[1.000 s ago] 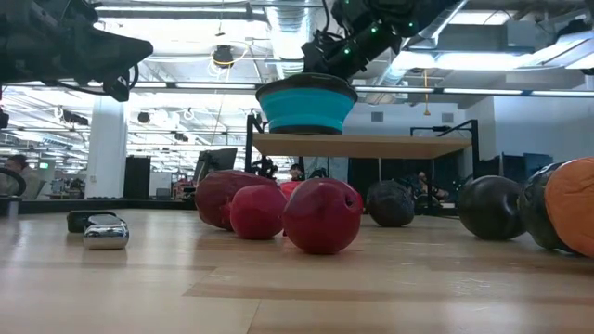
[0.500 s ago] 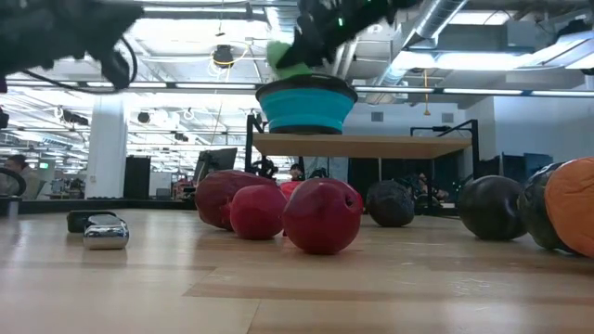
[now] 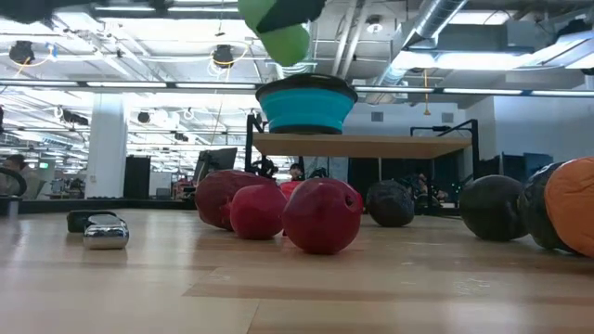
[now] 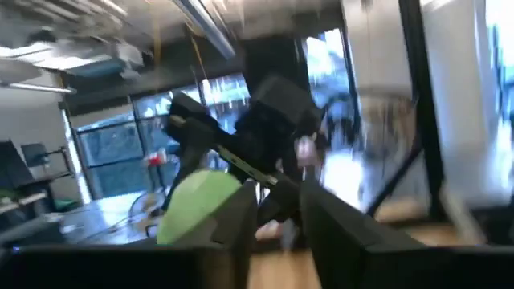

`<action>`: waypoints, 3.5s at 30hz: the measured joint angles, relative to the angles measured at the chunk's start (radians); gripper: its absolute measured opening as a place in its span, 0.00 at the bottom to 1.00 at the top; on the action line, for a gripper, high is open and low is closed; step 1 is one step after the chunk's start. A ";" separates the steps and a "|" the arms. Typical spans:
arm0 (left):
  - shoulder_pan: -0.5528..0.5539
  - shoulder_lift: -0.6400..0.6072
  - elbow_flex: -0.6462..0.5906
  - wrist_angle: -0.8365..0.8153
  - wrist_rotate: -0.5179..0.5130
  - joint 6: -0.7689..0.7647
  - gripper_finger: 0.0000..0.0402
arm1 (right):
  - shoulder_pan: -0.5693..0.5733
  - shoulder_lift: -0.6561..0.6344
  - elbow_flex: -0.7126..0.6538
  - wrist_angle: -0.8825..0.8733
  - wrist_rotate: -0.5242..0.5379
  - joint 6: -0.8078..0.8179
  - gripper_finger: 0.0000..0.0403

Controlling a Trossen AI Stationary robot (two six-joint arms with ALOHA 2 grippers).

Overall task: Pick & Place Fruit
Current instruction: Put the green cabbage into the blue strainer bowl on the shelf

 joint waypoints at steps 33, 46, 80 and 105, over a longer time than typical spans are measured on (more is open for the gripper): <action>0.050 0.340 0.225 -0.055 -0.211 -0.338 0.59 | 0.034 0.017 0.002 -0.039 0.036 0.109 0.70; 0.047 0.338 0.226 -0.060 -0.187 -0.341 0.44 | 0.042 0.010 0.000 -0.082 0.036 0.221 0.70; 0.110 0.313 0.222 -0.188 -0.063 -0.603 0.91 | 0.070 0.015 0.002 -0.033 0.065 0.120 0.70; 0.139 0.350 0.224 -0.117 0.114 -0.727 0.61 | 0.086 0.017 0.001 -0.018 0.064 0.075 0.70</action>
